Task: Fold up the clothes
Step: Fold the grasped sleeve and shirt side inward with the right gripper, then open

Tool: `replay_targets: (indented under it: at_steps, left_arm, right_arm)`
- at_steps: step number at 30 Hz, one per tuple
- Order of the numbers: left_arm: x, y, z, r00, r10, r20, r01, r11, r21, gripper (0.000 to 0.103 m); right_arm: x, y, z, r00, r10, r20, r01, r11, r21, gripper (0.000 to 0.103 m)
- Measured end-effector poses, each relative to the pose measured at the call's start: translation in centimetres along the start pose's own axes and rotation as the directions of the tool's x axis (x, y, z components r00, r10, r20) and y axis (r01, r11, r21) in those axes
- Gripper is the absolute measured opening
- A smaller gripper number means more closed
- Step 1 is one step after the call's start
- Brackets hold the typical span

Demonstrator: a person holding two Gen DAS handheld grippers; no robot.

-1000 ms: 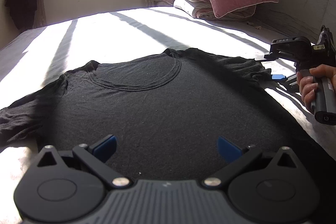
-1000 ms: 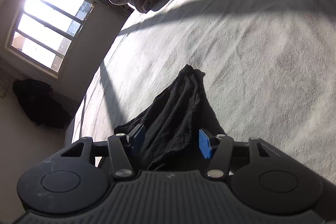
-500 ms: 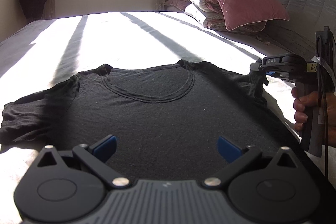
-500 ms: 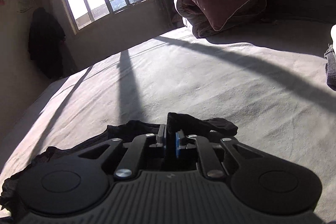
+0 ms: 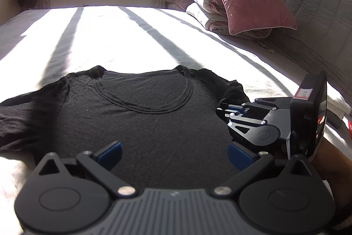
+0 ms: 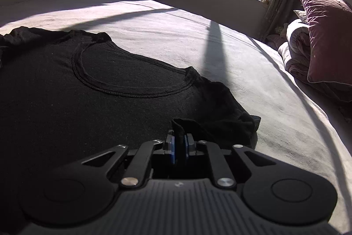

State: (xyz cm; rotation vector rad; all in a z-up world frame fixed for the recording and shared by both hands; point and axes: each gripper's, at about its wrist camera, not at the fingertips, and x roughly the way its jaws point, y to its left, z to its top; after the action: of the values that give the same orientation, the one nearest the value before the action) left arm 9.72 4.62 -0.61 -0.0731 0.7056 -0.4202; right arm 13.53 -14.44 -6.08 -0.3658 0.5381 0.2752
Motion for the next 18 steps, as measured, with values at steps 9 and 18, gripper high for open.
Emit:
replay_targets:
  at_steps: [9, 18]
  left_arm:
    - [8.4, -3.1, 7.1, 0.990, -0.125, -0.067, 0.131, 0.988, 0.084, 0.102]
    - [14.7, -8.1, 9.2, 0.960, -0.255, -0.115, 0.268, 0.956, 0.122, 0.084]
  right_arm:
    - [-0.5, -3.7, -0.8, 0.981, 0.186, 0.060, -0.195, 0.956, 0.221, 0.038]
    - [0.0, -9.5, -2.7, 0.862, 0.469, 0.193, -0.494, 0.692, 0.526, 0.063]
